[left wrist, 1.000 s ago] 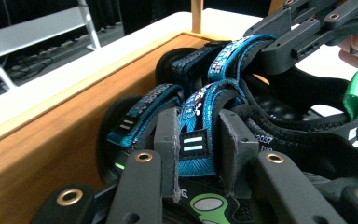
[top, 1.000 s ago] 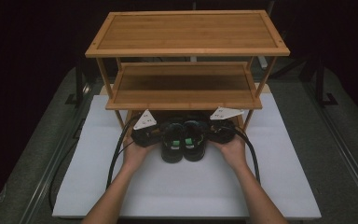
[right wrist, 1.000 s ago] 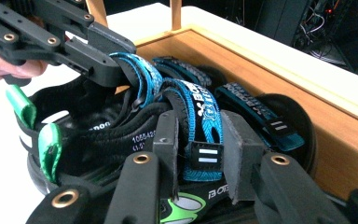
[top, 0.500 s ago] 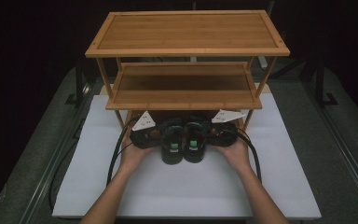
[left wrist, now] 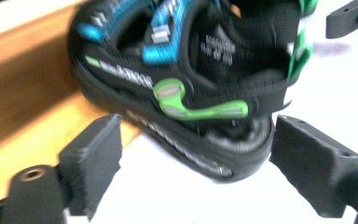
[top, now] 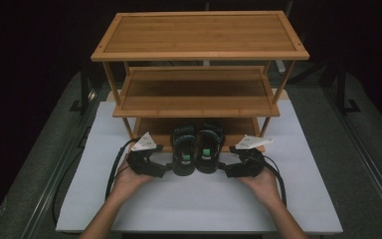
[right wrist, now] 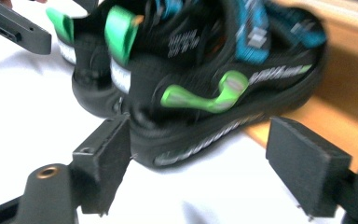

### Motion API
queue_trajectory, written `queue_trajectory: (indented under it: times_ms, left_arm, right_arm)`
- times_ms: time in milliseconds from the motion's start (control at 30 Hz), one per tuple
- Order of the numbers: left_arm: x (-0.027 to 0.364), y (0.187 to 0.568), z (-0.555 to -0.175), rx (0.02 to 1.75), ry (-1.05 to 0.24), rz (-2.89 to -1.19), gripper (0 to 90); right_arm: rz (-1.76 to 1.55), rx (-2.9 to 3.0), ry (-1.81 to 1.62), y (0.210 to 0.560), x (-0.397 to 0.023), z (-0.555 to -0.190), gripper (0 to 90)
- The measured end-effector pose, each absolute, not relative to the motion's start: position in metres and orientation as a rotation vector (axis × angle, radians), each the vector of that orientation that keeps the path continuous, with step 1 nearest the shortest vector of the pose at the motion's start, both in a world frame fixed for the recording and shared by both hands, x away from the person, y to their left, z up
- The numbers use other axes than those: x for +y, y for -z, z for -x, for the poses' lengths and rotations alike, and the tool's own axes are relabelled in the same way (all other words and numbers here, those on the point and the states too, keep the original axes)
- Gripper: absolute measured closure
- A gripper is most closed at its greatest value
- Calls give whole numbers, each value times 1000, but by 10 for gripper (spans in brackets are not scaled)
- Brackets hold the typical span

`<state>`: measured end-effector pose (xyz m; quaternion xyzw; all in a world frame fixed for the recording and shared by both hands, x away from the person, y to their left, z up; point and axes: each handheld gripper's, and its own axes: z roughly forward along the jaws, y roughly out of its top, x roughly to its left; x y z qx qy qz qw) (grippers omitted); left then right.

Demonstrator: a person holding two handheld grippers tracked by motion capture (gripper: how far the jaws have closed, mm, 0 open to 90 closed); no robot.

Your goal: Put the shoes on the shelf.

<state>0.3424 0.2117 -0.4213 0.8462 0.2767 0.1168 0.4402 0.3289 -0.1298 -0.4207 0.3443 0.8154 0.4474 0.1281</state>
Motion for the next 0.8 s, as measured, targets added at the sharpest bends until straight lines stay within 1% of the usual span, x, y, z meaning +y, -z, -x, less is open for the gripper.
queue_trajectory:
  times_ms: [100,133,200,433,600,667,700,800]
  left_arm:
    - [209,430,-339,692,-293,-2134,122]
    - [207,433,-339,689,-297,-2147,97]
    - [203,436,-337,684,-298,-2158,92]
    - [189,445,-337,665,-312,-2212,81]
    - [176,450,-339,652,-354,-2246,81]
    - [173,451,-339,651,-369,-2252,74]
    - [171,452,-339,648,-384,-2263,51]
    - [169,453,-338,643,-404,-2283,46]
  right_arm:
    - [-1000,2392,-1284,431,-125,-326,175]
    - [-999,2400,-1282,434,-123,-325,166]
    - [-990,2420,-1251,439,-117,-326,138]
    - [-963,2431,-1212,445,-103,-328,135]
    - [-948,2422,-1166,448,-95,-329,135]
    - [-942,2428,-1158,449,-94,-330,135]
    - [-936,2424,-1135,451,-90,-330,123]
    - [-935,2425,-1123,452,-89,-330,123]
